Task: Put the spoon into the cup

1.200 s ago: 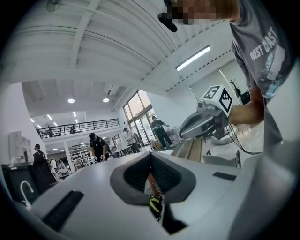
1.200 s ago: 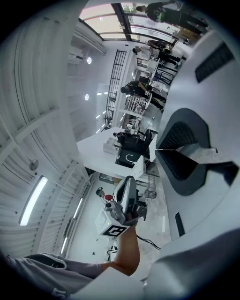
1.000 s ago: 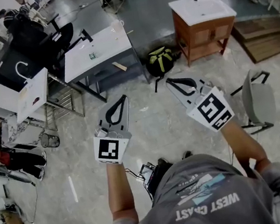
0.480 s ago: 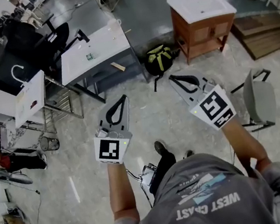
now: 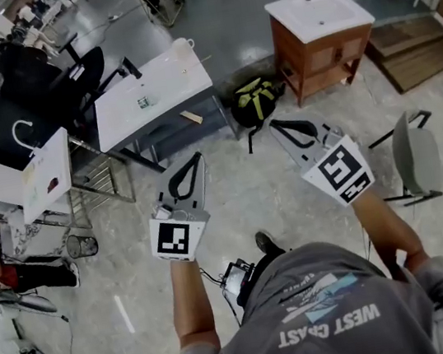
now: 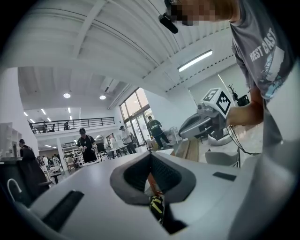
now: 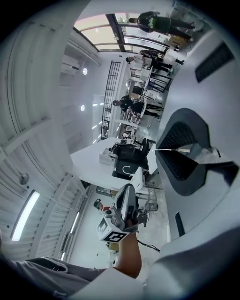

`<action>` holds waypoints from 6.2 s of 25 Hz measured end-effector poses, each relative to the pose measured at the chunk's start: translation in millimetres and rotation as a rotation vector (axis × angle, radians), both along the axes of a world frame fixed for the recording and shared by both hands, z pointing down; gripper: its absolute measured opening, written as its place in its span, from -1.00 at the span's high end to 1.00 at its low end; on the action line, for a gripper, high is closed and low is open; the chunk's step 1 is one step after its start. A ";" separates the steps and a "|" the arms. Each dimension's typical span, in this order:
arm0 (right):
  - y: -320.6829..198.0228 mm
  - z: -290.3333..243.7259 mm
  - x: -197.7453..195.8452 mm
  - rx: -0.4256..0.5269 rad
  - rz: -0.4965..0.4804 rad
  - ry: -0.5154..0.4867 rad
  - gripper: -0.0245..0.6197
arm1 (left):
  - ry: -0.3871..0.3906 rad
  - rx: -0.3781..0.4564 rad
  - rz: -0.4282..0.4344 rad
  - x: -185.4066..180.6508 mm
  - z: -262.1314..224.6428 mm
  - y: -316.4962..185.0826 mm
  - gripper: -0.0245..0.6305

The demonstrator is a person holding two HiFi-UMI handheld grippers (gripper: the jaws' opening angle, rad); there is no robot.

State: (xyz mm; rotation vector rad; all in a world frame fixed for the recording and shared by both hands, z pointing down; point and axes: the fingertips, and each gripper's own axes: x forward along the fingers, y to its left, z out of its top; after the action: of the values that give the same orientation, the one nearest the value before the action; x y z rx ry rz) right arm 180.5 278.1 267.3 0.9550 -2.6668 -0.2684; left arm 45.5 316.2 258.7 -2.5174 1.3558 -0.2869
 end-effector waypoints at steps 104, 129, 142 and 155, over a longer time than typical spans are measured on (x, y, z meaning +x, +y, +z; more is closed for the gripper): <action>-408.2 36.8 -155.8 -0.133 0.026 -0.035 0.82 | 0.083 -0.074 0.032 -154.7 29.8 -405.2 0.92; -467.8 48.8 -253.7 -0.123 0.068 0.017 0.82 | 0.136 -0.074 0.110 -238.5 42.0 -467.5 0.92; -522.6 75.6 -260.7 -0.156 0.005 0.009 0.82 | 0.124 -0.122 0.040 -242.7 61.5 -510.7 0.92; -566.9 107.4 -252.4 -0.220 -0.016 0.003 0.82 | 0.121 -0.186 0.012 -232.1 87.0 -549.0 0.92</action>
State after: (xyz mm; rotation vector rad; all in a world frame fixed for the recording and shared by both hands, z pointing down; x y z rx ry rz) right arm -71.9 -288.8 374.7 0.8640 -2.6335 0.0201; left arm -186.7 -232.8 345.6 -2.7338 1.4183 -0.2741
